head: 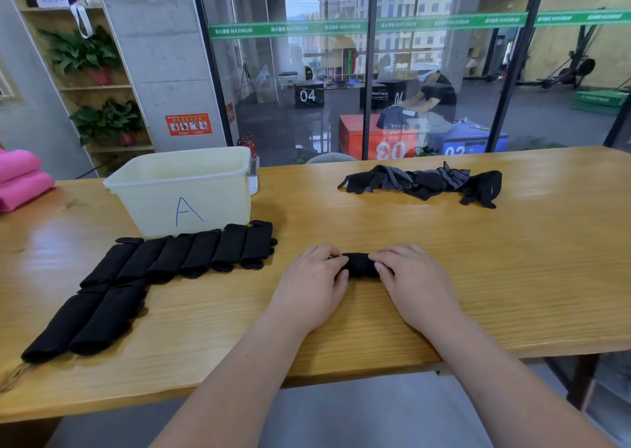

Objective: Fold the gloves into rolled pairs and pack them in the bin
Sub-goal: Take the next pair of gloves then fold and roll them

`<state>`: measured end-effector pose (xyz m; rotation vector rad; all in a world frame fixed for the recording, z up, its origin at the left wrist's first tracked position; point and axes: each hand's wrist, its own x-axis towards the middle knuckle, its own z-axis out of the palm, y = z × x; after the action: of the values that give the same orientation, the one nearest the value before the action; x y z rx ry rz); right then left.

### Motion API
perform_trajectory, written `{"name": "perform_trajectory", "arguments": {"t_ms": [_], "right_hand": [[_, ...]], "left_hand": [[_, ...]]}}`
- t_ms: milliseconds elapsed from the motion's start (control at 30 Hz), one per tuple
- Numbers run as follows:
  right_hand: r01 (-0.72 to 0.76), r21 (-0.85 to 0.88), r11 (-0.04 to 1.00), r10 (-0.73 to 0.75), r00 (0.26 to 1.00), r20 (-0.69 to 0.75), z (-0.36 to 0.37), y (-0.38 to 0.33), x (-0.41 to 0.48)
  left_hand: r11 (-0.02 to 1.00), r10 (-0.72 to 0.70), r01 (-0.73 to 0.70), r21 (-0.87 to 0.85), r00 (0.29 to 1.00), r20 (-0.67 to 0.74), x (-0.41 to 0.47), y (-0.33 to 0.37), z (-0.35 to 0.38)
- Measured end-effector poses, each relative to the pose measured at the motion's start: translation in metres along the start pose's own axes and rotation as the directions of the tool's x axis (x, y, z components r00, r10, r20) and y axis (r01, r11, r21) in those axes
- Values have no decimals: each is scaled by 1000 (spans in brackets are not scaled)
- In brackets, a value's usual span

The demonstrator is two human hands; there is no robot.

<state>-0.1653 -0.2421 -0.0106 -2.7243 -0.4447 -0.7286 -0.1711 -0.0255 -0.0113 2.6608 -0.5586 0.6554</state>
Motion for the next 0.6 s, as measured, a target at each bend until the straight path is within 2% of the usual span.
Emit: {"name": "perform_trajectory", "arguments": {"t_ms": [167,267,400,467,533,600], "right_hand": [[-42,21,999,42,999,27,-4,0,0],[-5,33,999,6,1000,-12,-9,-4,-4],[44,147,988,-42,999,-19,-14,-5,-5],[104,160,982,-119,990,82,-15,-3,1],[217,125,968,-241,944,226,-13,-3,9],[259,120,958,-286,888,360,-6,-9,16]], "left_hand": [[996,-60,61,-58,998,28,-1,2,-6],[989,-93,95,-113,995,27,-2,1,-8],[982,-118,116,-151,993,-1,-2,-2,-9],[975,-147,142,-171,989,-17,-2,-5,-10],[970,-176,170,-172,984,-25,-1,-7,-9],[968,-196,189,-167,980,-25,-1,-9,-9]]}}
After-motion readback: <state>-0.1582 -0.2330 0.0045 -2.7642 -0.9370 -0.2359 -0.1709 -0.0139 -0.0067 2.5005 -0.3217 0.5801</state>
